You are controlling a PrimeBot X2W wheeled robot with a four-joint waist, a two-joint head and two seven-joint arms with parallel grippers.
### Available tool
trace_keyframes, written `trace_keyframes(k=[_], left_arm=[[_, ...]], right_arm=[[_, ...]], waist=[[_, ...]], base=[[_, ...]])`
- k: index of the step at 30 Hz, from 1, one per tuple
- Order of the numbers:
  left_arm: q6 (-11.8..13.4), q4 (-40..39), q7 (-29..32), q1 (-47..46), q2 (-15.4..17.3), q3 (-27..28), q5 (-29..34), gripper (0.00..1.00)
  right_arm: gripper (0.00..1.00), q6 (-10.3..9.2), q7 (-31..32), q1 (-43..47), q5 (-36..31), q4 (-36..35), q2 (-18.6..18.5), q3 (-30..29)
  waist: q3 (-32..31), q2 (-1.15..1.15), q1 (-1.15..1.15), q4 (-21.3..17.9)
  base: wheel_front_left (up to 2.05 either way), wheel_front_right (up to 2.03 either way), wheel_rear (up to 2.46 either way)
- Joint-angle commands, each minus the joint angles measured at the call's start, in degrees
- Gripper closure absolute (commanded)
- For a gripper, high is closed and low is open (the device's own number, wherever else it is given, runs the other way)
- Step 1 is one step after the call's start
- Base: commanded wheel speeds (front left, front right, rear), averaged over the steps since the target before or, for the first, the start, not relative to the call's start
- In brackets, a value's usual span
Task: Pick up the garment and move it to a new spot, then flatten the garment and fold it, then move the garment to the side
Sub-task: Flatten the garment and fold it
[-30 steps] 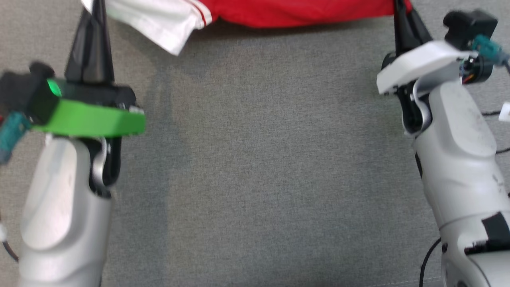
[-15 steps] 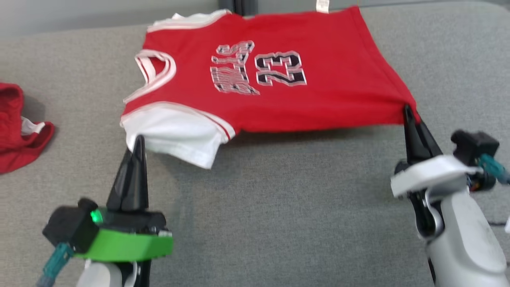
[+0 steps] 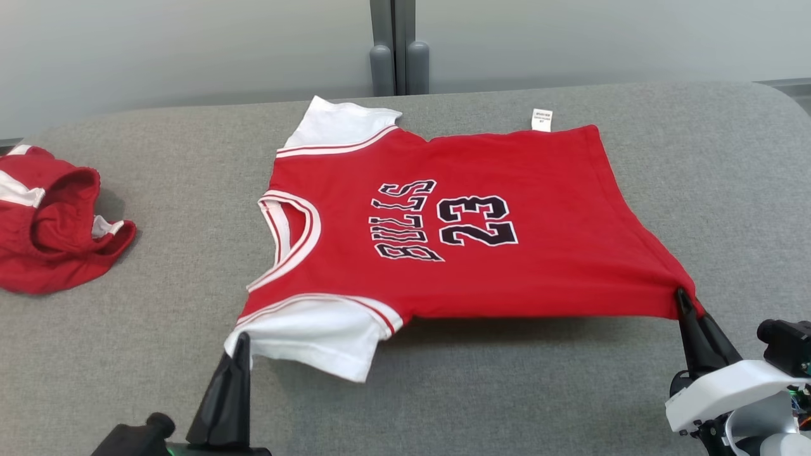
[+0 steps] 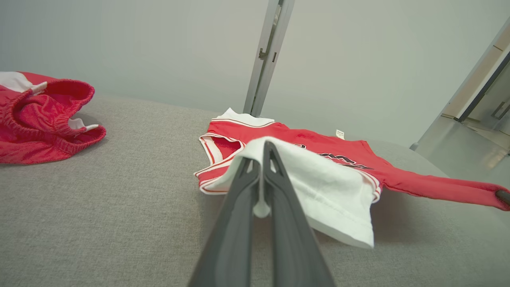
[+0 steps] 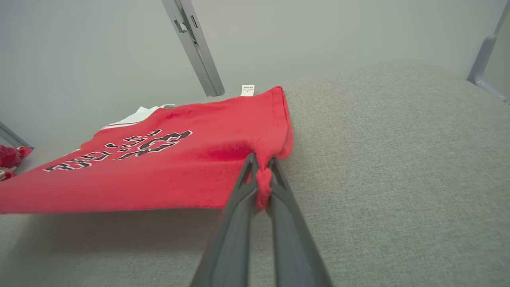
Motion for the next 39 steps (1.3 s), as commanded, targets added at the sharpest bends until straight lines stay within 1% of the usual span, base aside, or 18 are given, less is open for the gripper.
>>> trace_keyframes(k=[1, 6, 9, 13, 17, 23, 29, 33, 38, 39], left_arm=[[-0.3, 0.7, 0.4, 0.1, 0.1, -0.4, -0.4, 1.00], [-1.2, 5.7, 1.6, -3.3, 0.1, -1.8, -1.2, 1.00], [-1.6, 9.2, 1.7, -6.2, -0.2, -2.5, -1.2, 1.00], [-2.1, 13.3, 1.5, -10.8, -0.9, -3.2, -1.2, 1.00], [-2.7, 17.3, 0.5, -16.9, -1.3, -4.0, -0.7, 1.00], [-3.5, 25.5, -0.2, -27.3, -1.3, -5.4, 0.1, 1.00], [-3.6, 35.3, -1.9, -35.4, -1.8, -4.6, -0.6, 1.00], [-3.7, 41.0, -2.7, -38.9, -2.1, -4.5, -0.8, 1.00], [-3.6, 47.1, -3.8, -42.1, -2.6, -4.6, -1.2, 1.00], [-3.4, 48.0, -4.1, -42.5, -2.8, -4.5, -1.2, 1.00]], right_arm=[[1.00, -0.05, 1.0, 0.2, 0.4, 0.7, -0.2, -0.5], [1.00, -0.05, 4.5, -2.1, -1.6, 5.2, -0.2, -0.5], [1.00, -0.05, 6.0, -3.7, -1.5, 8.8, -0.2, -0.8], [1.00, -0.04, 7.4, -6.6, -1.9, 11.7, -0.2, -0.7], [1.00, -0.04, 8.4, -9.7, 0.5, 13.5, -0.2, -0.8], [1.00, -0.04, 9.3, -15.3, 3.2, 17.1, -0.2, -1.4], [1.00, -0.04, 8.7, -22.4, 3.8, 23.1, -0.2, -1.6], [1.00, -0.04, 7.2, -27.1, 0.7, 28.3, -0.2, -1.8], [1.00, -0.04, 5.0, -31.5, -0.5, 34.5, -0.2, -1.2], [0.84, -0.05, 4.4, -32.2, -0.3, 35.4, -0.2, -1.1]], waist=[[0.0, 0.00, 0.01, 0.0], [0.5, 0.00, 0.01, 0.0], [1.1, 0.00, 0.01, 0.1], [2.1, 0.00, 0.01, 0.3], [3.0, 0.00, 0.01, 0.3], [4.5, 0.00, 0.01, 0.1], [6.2, 0.00, 0.01, -0.6], [7.0, 0.00, 0.01, -0.9], [7.7, 0.00, 0.01, -0.9], [7.7, 0.00, 0.01, -0.8]], base=[[0.00, 0.00, 0.00], [0.00, 0.00, 0.00], [0.00, 0.00, 0.00], [0.00, 0.00, 0.00], [0.00, 0.00, 0.00], [0.00, 0.00, 0.00], [0.00, 0.00, 0.00], [0.00, 0.00, 0.00], [0.00, 0.00, 0.00], [0.00, 0.00, 0.00]])
